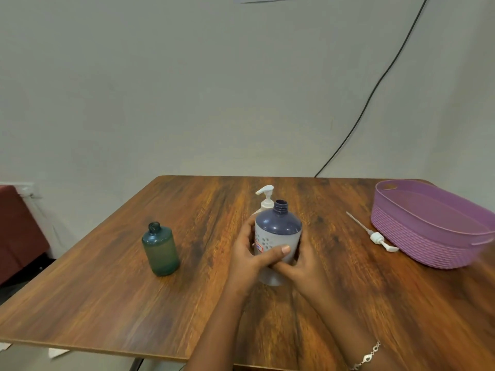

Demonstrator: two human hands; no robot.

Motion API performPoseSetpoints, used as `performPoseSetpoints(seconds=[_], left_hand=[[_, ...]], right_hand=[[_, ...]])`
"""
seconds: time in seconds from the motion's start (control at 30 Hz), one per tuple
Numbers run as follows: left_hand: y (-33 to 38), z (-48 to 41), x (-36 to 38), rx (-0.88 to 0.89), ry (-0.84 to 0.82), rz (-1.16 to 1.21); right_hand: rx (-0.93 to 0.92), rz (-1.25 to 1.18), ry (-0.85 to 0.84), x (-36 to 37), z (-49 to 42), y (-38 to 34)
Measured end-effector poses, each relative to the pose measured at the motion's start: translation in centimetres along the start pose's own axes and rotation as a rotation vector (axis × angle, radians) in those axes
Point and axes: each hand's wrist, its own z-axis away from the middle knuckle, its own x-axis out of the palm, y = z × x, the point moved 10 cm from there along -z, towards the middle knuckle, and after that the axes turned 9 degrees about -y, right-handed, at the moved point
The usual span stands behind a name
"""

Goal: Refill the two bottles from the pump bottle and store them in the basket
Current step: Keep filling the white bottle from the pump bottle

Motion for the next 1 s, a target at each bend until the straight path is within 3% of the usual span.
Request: performPoseSetpoints(seconds=[0.17,0.3,0.4,0.5,0.57,0.87,1.0], left_hand=[[0.1,-0.1,2.0,0.018,-0.063,-0.079],[1.0,-0.5,2.1,0.045,-0.079,-0.306],[3.6,-1.1,0.1,0.173,0.075,-0.44],[6.7,-2.3,-2.9,0.305,0.28,-0.418],[7.4,-4.1,-4.2,0.297,0.315,-0.392],[1.8,-12.0,-2.1,-0.109,-0.151,-0.079],[0.1,-12.0,-0.8,-0.222,-0.277,0.055]], right_hand=[[-0.001,0.0,0.082,-1.6,0.8,-0.2],[0.001,-0.014,0.117,-2.7,1.3,-0.2],[0.012,-0.044,0.129,-3.4,1.4,0.1],[0.027,-0.047,0.123,-3.9,1.5,0.2],[0.034,-0.047,0.114,-4.1,1.4,0.3],[0.04,-0.064,0.092,-4.4,0.8,0.4],[0.053,-0.086,0.099,-4.8,0.6,0.7]])
